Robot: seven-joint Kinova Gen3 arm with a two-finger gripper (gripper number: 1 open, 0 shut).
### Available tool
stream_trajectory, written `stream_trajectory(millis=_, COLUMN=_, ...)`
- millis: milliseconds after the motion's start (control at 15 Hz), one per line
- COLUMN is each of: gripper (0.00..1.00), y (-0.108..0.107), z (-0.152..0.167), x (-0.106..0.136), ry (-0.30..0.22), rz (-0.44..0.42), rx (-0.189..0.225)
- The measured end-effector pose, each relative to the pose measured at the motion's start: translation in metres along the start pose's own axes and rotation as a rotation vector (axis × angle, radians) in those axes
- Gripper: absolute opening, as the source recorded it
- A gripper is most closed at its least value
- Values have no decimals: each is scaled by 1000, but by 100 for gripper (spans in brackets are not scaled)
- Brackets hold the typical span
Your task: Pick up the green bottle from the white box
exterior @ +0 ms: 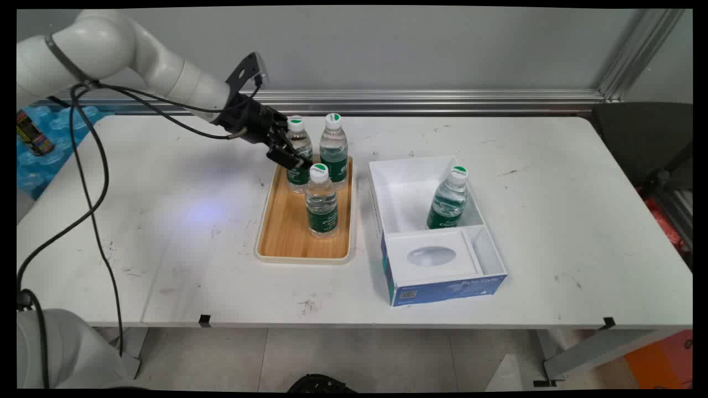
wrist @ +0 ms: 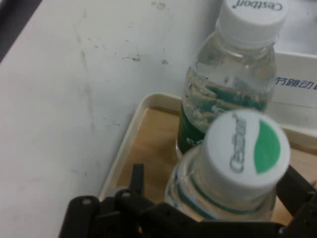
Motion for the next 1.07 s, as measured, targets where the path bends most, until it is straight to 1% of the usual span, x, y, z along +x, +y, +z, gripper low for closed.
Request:
stream_trajectory(millis=267, gripper=100, y=3, z=-16, x=0, ry=1, rz=-4, rx=10)
stream_trajectory(millis=467, gripper=100, y=7, z=-37, x=6, ry=-1, rz=-14, rx=26)
stream_trajectory(millis=800, gripper=100, y=19, z=-89, x=28, ry=-13, rz=-25, rx=51)
stream_trajectory(millis=1067, gripper=100, y=29, z=-123, x=47, ry=-24, rz=-6, rx=50)
